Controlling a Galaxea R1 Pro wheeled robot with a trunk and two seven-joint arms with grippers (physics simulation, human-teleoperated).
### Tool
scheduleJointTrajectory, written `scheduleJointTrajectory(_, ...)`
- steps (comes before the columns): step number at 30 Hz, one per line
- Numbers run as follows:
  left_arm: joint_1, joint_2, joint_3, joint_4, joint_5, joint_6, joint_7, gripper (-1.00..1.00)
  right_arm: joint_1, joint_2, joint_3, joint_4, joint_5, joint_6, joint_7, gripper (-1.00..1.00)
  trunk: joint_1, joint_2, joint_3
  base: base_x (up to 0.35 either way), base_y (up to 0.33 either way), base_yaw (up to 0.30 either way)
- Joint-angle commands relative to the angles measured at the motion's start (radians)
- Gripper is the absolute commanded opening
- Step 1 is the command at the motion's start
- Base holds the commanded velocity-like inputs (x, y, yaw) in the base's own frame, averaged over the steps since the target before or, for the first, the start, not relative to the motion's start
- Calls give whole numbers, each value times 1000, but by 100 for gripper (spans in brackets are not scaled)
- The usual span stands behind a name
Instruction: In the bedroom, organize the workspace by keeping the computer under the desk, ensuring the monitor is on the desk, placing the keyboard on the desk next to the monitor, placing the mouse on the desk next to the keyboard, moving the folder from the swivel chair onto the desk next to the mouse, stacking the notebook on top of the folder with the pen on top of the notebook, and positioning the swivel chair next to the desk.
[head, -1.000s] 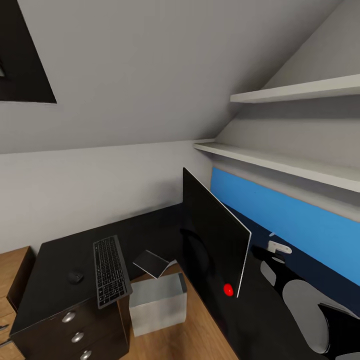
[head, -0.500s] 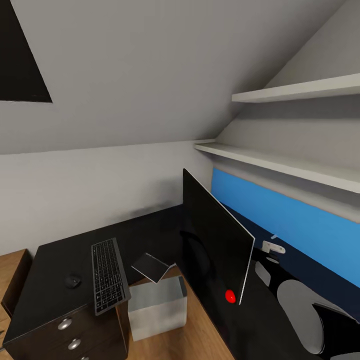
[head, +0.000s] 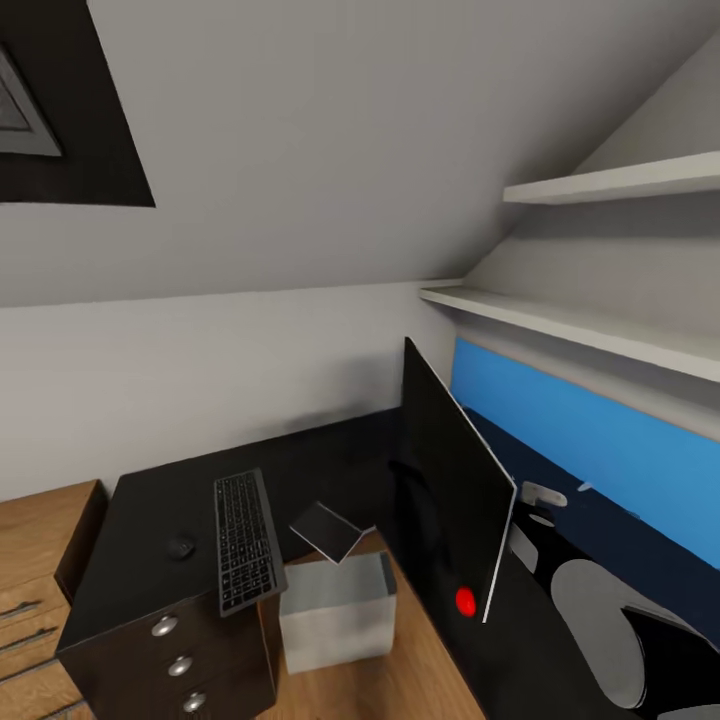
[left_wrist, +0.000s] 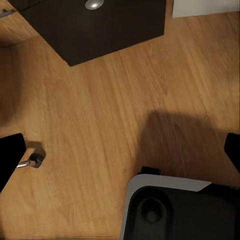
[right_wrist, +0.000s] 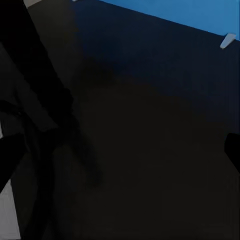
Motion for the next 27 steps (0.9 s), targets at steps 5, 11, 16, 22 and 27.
scheduleJointTrajectory(5,-1,0,-7,1,4,-2,6,100,0,0,-2,1,-1,-5,-1,100,0,-1,0,0,0,273)
scheduleJointTrajectory(11,-1,0,-7,0,4,-2,6,100,0,-1,-2,1,-1,-5,1,100,0,-1,0,-77,0,131)
scheduleJointTrajectory(16,-1,0,-7,-1,4,-2,6,100,0,0,-2,1,-1,-12,0,100,0,-1,0,-53,0,53)
scheduleJointTrajectory(22,-1,0,-7,0,4,-2,6,100,0,0,-2,2,-2,-29,-3,100,0,-1,0,-4,0,225)
scheduleJointTrajectory(27,-1,0,-7,0,4,-2,6,100,0,2,-2,3,-2,-32,-3,100,0,-1,0,0,0,273)
